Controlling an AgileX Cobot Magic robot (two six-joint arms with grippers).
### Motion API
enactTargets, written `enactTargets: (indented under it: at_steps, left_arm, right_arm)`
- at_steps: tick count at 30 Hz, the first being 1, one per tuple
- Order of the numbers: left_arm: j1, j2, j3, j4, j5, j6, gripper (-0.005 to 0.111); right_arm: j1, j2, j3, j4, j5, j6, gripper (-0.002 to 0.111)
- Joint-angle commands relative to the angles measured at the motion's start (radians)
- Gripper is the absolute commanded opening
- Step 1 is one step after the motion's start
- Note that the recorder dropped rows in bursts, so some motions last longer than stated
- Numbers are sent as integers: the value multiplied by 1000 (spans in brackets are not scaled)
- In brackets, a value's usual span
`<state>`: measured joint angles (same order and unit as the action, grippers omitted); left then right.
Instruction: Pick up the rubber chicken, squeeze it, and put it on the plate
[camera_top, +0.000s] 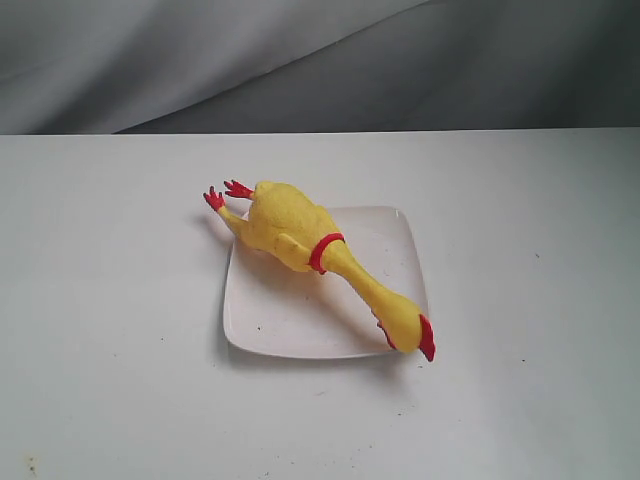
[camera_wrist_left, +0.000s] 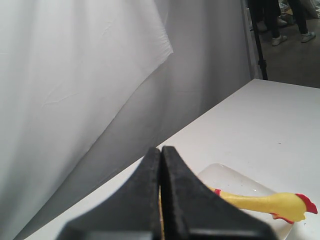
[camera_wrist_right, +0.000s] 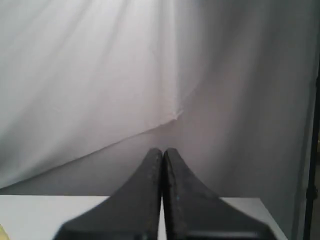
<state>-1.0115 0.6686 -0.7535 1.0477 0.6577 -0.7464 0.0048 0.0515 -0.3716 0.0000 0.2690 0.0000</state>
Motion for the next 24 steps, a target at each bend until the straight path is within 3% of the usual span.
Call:
enactTargets:
  at_steps: [1, 6, 11, 24]
  left_arm:
    - [-5, -4, -6, -4, 2, -4, 1]
    - [-5, -4, -6, -4, 2, -4, 1]
    - [-5, -4, -6, -4, 2, -4, 1]
    - [-5, -4, -6, -4, 2, -4, 1]
  right_arm:
    - [-20, -52, 199, -11, -103, 10, 0]
    - [-20, -52, 372, -19, -139, 0, 0]
    - [-18, -52, 372, -19, 35, 8, 0]
    - [-18, -52, 372, -15, 40, 8, 0]
